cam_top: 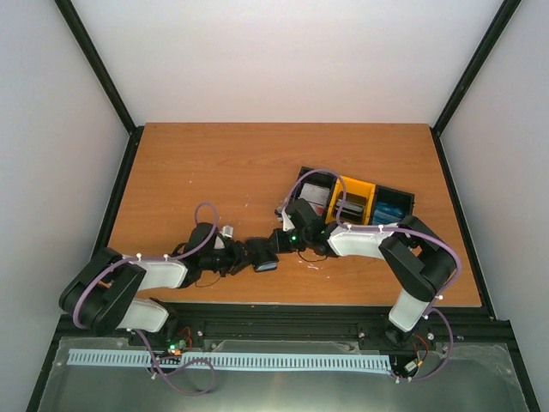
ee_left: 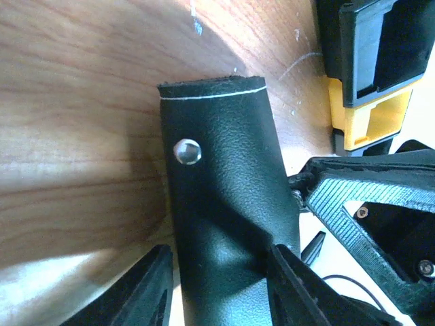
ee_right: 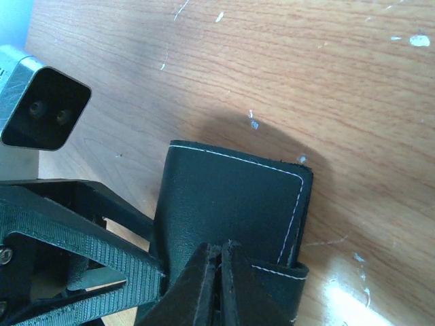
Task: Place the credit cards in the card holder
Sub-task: Open the card holder at the center of the board.
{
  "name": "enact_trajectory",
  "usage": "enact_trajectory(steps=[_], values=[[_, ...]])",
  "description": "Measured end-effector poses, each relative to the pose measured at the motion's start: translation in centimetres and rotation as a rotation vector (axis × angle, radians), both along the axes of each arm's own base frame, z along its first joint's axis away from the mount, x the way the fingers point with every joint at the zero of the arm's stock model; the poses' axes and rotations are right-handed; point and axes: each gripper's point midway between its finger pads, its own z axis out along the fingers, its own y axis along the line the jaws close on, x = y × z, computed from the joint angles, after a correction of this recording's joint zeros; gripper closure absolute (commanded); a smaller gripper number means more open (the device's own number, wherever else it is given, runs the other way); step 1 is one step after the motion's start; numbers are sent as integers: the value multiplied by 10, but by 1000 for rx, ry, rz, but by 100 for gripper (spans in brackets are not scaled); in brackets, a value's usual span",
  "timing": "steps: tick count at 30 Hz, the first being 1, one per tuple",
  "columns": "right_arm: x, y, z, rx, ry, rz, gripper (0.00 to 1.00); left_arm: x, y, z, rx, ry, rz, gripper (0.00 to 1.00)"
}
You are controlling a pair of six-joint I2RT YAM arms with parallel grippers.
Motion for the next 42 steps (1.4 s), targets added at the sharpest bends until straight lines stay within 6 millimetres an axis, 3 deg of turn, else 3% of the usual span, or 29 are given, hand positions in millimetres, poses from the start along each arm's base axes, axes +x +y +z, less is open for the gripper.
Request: enact_trajectory(steps=[7,9,19,26,27,33,37,42], values=[[1,-2,-2,-14,-3,-10,97,4,-4,3,-18,-16,-8,97],[2,-3,-4,-27,-6,-19,97,7,-5,6,-20,-33,-11,99],[8,-13,-1,-91,-51,-98,97,13,-7,9,-5,-54,-16,99],[26,-52,1,-219,-112,-262,97,12,0,-1,47,-35,2,99],[26,-55,-1,-234,-112,-273,95,12,0,-1,49,-38,1,99],[27,-72,-10,-321,-120,-306,61,13,1,-4,80,-48,-22,86],[24,-75,-12,-348,-130,-277,51,17,1,-5,117,-63,-40,76],[15,-64,-10,-313,-123,-188,45,23,6,-8,181,-68,-38,74]])
